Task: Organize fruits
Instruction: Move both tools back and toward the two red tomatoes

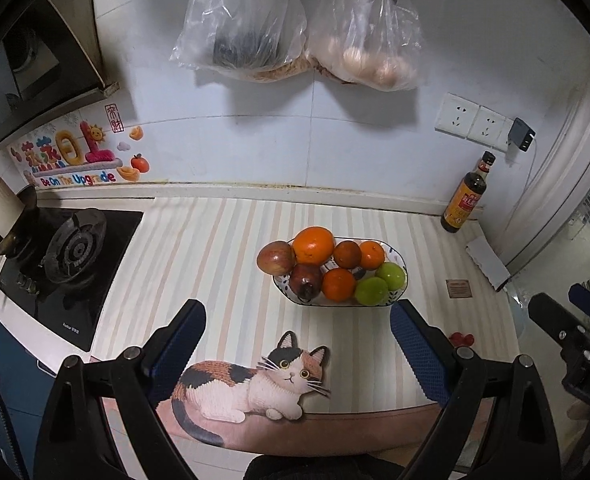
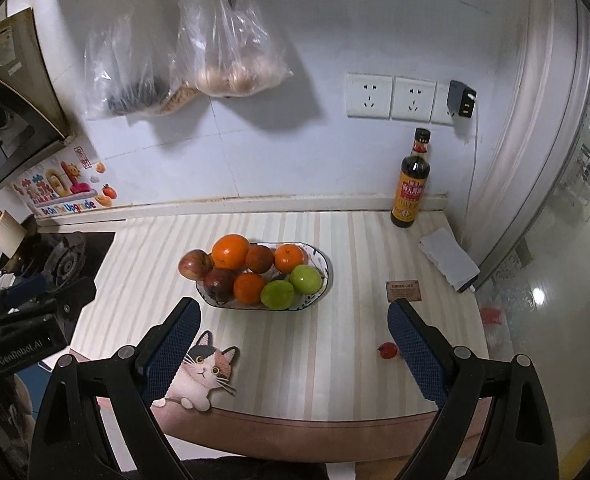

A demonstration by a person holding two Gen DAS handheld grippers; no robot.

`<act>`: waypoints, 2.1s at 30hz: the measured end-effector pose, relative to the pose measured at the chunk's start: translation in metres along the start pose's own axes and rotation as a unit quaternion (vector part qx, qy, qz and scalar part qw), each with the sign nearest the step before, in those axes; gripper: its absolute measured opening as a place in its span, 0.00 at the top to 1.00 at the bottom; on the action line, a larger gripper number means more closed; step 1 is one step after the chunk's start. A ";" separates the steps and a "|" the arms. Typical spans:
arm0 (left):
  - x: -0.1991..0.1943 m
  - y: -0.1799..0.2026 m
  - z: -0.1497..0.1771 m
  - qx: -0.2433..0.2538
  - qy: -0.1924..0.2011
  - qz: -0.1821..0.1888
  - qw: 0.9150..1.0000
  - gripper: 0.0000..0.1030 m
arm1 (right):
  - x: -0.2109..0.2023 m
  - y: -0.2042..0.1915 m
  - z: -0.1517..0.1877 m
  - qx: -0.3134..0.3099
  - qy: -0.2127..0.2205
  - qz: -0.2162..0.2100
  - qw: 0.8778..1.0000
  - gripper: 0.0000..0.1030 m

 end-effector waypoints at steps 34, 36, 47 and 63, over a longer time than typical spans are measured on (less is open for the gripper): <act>0.119 0.116 -0.002 0.102 -0.086 0.035 0.990 0.00 | 0.121 0.185 0.057 0.186 -0.099 0.035 0.977 0.16; 0.143 0.139 0.005 0.116 -0.107 0.036 0.987 0.00 | 0.143 0.209 0.075 0.216 -0.116 0.027 0.969 0.41; 0.251 0.219 0.069 0.169 -0.228 0.033 0.958 0.00 | 0.263 0.249 0.167 0.305 -0.213 -0.025 0.928 0.56; 0.284 0.289 0.119 0.238 -0.278 0.083 0.927 0.00 | 0.244 0.284 0.173 0.299 -0.182 0.009 0.937 0.73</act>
Point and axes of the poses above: each gripper's, at about its wrist camera, not at the fingertips, and x roughly the way its jaws point, y to its right, z to its underside, the point moved 5 cm from there along x, roughly the way its jaws point, and after that the axes turned 3 degrees about y, right-handed, at the moved point
